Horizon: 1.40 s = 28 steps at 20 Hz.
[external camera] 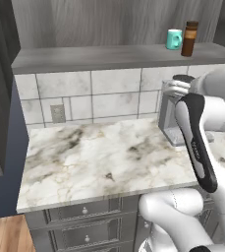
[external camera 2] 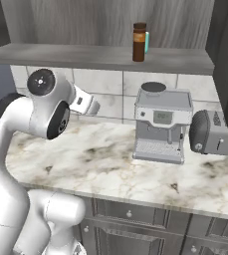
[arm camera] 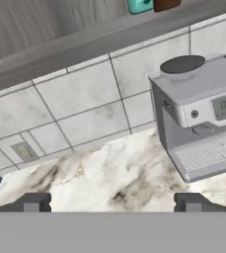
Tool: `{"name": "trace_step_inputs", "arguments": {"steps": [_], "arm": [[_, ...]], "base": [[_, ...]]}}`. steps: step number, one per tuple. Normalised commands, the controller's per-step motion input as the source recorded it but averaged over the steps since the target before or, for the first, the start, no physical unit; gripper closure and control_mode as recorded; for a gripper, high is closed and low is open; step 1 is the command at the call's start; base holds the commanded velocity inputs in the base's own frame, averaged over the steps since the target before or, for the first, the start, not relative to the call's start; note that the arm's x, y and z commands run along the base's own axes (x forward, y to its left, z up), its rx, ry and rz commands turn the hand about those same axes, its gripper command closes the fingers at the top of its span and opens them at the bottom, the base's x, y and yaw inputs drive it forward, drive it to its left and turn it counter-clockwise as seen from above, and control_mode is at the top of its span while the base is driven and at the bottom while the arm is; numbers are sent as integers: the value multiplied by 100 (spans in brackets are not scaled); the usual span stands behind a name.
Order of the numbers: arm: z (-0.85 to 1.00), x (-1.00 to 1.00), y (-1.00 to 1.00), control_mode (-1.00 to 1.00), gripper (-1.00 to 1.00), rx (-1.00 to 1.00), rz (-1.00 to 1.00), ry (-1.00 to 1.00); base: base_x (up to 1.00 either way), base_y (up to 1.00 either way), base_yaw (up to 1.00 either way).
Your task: Take the cinnamon bottle from the cabinet and place it on the dining table, next to the plate with the cupcake. Then take the chocolate from the dining counter and place it on the cupcake plate.
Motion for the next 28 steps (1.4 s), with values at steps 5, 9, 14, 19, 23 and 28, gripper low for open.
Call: {"name": "trace_step_inputs", "arguments": {"steps": [5,9,14,19,23,28], "arm": [[57,-14,-33,-100,-100,0,-7,4],[43,-3,-33,-100,-100,-4,-7,-1],[13,1,-36,-100,-100,-9,-1,-25],[16,6,-29,-100,-100,-18,0,-16],[20,26,-29,-100,-100,-19,0,-9],[30,38,-20,-100,-100,-7,0,5]], "base": [[0,0,0],[0,0,0],[0,0,0],[0,0,0],[0,0,0],[0,0,0]]}}
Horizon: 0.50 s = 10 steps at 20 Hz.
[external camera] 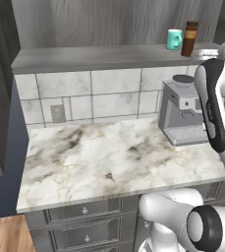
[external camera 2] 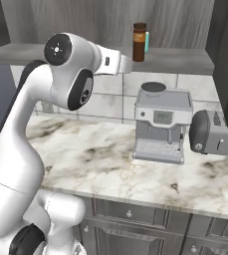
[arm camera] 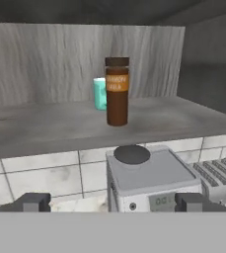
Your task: Take the cinnamon bottle from the cabinet and place it on the dining table, next to the plate with the cupcake. Then take the chocolate from the dining counter and place it on the cupcake plate.
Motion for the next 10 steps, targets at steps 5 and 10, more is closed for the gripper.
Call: {"name": "trace_step_inputs", "arguments": {"steps": [5,10], "arm": [[19,37,-25,-100,-100,0,1,3],[4,48,-21,-100,-100,0,0,5]], "base": [[0,0,0],[0,0,0]]}}
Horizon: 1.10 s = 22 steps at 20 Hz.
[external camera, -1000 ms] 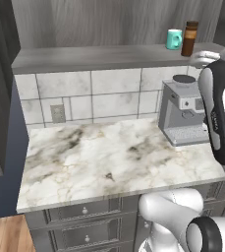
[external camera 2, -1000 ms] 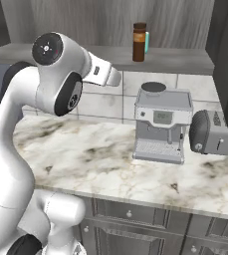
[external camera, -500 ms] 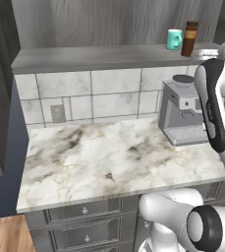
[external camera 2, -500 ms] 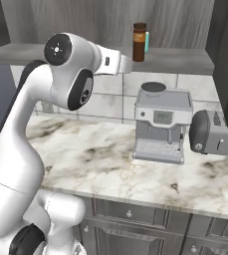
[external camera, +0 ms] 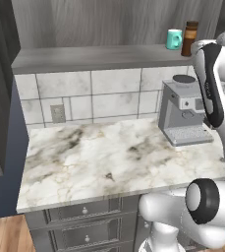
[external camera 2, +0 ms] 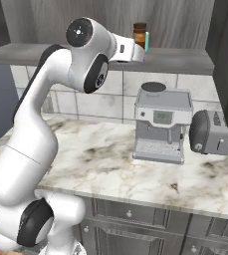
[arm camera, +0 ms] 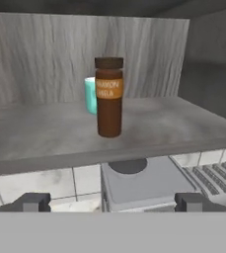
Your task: Take the cinnamon bottle from the cabinet and place it on the dining table, next to the plate with the cupcake. Then take the chocolate from the dining counter and place it on the cupcake plate.
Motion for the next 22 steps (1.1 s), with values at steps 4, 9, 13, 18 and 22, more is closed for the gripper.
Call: {"name": "trace_step_inputs", "arguments": {"steps": [4,9,13,18,22], "arm": [[-3,38,-5,-100,-100,0,0,2],[-4,45,-1,-100,-100,0,0,6],[-18,42,-2,-100,-100,2,0,4],[-19,34,-8,-100,-100,3,0,0],[-12,39,-8,-100,-100,8,0,0]], "base": [[0,0,0],[0,0,0],[0,0,0],[0,0,0],[0,0,0]]}}
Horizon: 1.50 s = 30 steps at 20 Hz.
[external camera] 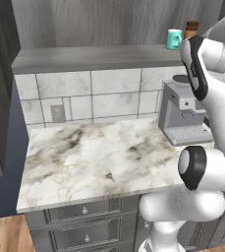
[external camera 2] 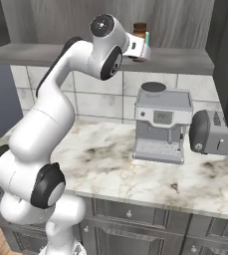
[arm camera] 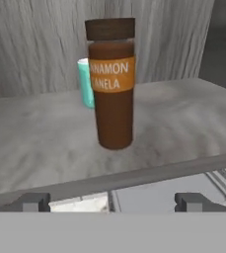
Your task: Take the cinnamon bottle from the cabinet and place it on the dining table, next to the plate with the cupcake. Then take the chocolate from the dining counter and place it on the cupcake plate.
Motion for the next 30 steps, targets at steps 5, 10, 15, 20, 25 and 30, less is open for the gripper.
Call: {"name": "trace_step_inputs", "arguments": {"steps": [5,10,15,20,25,30], "arm": [[0,41,-9,-100,-100,5,0,0],[9,31,-12,-100,-100,0,0,0],[1,14,-15,-100,-100,0,0,0],[-1,24,-5,-100,-100,0,0,-1],[-1,26,0,-100,-100,0,0,-5],[-3,17,-6,-100,-100,0,0,-3]], "base": [[0,0,0],[0,0,0],[0,0,0],[0,0,0],[0,0,0],[0,0,0]]}}
